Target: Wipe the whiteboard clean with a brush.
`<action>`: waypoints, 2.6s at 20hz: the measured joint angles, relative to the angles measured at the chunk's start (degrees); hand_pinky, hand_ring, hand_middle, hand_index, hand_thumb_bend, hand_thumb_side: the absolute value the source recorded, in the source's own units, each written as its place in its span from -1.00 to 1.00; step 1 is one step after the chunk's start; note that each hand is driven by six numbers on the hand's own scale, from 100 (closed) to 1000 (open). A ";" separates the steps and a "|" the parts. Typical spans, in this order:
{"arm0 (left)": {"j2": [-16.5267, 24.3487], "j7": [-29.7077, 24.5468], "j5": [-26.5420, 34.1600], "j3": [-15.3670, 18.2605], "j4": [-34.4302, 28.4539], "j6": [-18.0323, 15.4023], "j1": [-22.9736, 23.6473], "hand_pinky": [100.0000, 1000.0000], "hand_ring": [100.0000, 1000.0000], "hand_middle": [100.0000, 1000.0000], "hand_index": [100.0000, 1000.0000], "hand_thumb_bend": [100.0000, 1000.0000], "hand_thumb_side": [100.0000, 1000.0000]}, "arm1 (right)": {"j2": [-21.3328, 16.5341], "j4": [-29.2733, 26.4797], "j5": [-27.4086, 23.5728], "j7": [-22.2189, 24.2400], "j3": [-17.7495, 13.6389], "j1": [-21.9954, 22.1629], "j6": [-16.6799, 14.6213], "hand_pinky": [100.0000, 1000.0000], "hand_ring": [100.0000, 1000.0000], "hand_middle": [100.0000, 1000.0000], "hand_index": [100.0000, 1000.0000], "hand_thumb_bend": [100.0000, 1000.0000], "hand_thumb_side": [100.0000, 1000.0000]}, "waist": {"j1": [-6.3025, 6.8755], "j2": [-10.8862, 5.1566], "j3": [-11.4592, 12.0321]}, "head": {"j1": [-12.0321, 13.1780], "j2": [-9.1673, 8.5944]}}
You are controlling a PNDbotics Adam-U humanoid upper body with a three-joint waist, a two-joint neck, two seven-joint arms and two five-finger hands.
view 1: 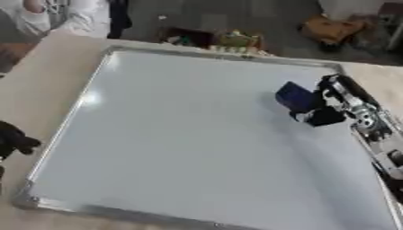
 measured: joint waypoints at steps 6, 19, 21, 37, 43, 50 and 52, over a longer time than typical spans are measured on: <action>0.00 -0.02 -0.14 0.02 0.13 0.02 0.00 0.00 -0.37 -0.25 -0.15 -1.00 0.82 | -0.84 1.78 -0.49 -1.47 -0.84 0.01 0.56 0.55 0.98 -0.75 -0.83 -0.16 -1.00 | -0.08 0.00 0.02 | -0.43 0.00; 0.00 -0.15 -0.45 0.02 0.30 0.13 0.00 0.00 -0.38 -0.25 -0.15 -1.00 0.83 | -2.26 4.59 0.57 -3.99 -1.86 1.18 1.25 0.51 0.96 -0.75 -0.83 -0.33 -1.00 | 0.10 0.00 -0.31 | -0.57 0.00; 0.00 -0.17 -0.45 0.02 0.31 0.15 0.00 0.00 -0.38 -0.25 -0.15 -1.00 0.83 | -2.31 5.00 0.82 -4.16 -1.86 1.38 1.23 0.50 0.95 -0.75 -0.83 -0.37 -1.00 | 0.14 0.00 -0.31 | -0.56 0.00; 0.00 -0.24 -0.47 0.02 0.32 0.16 0.01 0.01 -0.38 -0.25 -0.15 -1.00 0.82 | -3.09 6.98 5.05 -0.56 -1.05 1.54 -1.40 0.49 0.99 -0.64 -0.69 -0.60 -1.00 | 0.25 0.01 -0.33 | -0.70 0.00; 0.00 -0.35 -0.49 0.02 0.32 0.24 0.01 0.01 -0.38 -0.25 -0.15 -1.00 0.80 | -3.76 6.98 7.04 4.83 -0.74 0.96 -4.39 0.50 1.00 -0.56 -0.58 -0.58 -1.00 | 0.18 0.02 -0.26 | -0.92 0.00; -0.01 -0.45 -0.49 0.02 0.32 0.34 0.01 0.01 -0.39 -0.25 -0.16 -1.00 0.79 | -4.01 7.33 10.16 10.65 -0.32 -0.23 -6.47 0.50 1.00 -0.52 -0.46 -0.95 -0.72 | -0.07 0.20 0.08 | -1.09 -0.33; -0.01 -0.45 -0.49 0.02 0.32 0.34 0.01 0.01 -0.39 -0.25 -0.16 -1.00 0.80 | -4.02 7.61 11.54 11.02 -0.33 -0.63 -6.53 0.50 1.00 -0.52 -0.45 -0.95 -0.72 | -0.08 0.30 0.13 | -1.15 -0.46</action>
